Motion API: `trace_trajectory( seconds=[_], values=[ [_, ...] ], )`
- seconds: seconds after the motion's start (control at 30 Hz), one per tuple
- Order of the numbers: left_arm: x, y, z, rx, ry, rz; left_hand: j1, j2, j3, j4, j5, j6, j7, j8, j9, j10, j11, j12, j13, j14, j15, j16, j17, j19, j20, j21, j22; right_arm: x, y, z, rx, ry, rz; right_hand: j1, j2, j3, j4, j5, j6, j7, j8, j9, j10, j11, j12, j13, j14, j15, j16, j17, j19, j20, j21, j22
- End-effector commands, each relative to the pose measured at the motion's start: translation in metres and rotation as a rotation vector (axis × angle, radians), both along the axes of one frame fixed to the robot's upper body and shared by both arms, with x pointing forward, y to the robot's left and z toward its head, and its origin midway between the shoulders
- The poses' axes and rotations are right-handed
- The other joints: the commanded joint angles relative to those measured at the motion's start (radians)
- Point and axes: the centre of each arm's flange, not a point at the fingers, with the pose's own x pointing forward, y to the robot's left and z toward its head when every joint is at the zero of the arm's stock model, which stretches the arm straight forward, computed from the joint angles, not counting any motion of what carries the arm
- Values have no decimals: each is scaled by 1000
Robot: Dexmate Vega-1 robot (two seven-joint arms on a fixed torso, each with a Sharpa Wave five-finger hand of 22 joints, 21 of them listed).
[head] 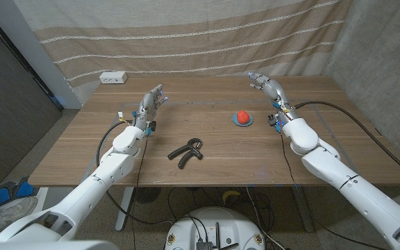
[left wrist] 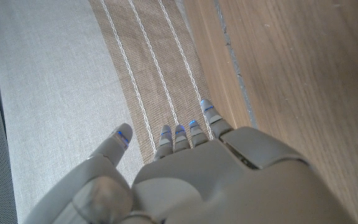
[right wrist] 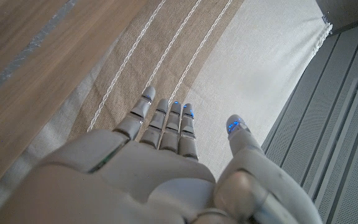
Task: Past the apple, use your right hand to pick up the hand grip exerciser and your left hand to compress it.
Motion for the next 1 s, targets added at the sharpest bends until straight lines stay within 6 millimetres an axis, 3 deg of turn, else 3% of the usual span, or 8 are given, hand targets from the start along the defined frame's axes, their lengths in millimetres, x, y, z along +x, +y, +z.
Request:
trace_trajectory(
  seconds=[0.03, 1.0],
  values=[
    [-1, 2, 0, 0, -10, -4, -4, 28, 3, -3, 6, 10, -1, 4, 2, 9, 3, 3, 3, 4, -1, 3, 2, 6, 7, 6, 5, -10, 18, 0, -79, -27, -5, 22, -3, 2, -8, 10, 11, -9, 3, 4, 11, -7, 4, 3, 11, -13, 9, 5, 9, -10, -2, 2],
    [-7, 7, -3, -8, -20, -1, -9, 30, 5, -7, 7, 17, -1, 4, 2, 11, 1, 1, 3, 7, -2, 2, 2, 9, 9, 4, 6, -28, 65, 0, -310, -79, -3, 71, -14, 7, -16, 21, 53, -26, 9, 6, 45, -26, 11, 11, 32, -40, 21, 11, 26, -23, 0, 4]
  ],
)
